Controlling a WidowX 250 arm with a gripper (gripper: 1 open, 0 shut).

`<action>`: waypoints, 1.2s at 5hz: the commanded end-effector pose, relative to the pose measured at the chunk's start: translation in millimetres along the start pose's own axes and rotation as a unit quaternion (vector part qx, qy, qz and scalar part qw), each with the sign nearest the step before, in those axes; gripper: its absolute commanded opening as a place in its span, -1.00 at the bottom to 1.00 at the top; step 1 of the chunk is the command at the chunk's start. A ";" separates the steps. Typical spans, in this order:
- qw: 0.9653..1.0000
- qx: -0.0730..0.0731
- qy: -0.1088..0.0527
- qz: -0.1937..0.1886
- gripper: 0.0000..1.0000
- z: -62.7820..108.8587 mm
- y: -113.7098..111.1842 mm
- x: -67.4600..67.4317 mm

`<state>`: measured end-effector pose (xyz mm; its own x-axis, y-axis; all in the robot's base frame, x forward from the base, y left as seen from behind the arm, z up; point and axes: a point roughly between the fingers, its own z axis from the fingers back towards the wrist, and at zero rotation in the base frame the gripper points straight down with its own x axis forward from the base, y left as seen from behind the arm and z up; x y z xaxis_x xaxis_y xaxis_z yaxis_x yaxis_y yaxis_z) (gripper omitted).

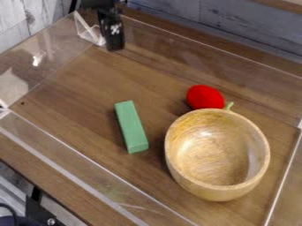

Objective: Move the red object to the right side of the table

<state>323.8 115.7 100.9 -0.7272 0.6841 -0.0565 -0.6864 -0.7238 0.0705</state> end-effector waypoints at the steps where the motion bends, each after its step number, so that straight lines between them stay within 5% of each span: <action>1: 0.995 -0.026 0.009 -0.097 1.00 13.9 21.9 -24.4; 2: 0.976 -0.012 0.002 -0.219 1.00 2.0 35.6 -47.7; 4: 0.905 0.008 -0.017 -0.426 1.00 -19.8 48.6 -70.9; 5: 0.883 0.010 -0.022 -0.469 1.00 -22.7 60.8 -97.5; 6: 0.884 0.013 -0.023 -0.466 1.00 -26.1 73.5 -120.9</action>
<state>353.8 -20.7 66.0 0.1506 0.9860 -0.0719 -0.9821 0.1575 0.1030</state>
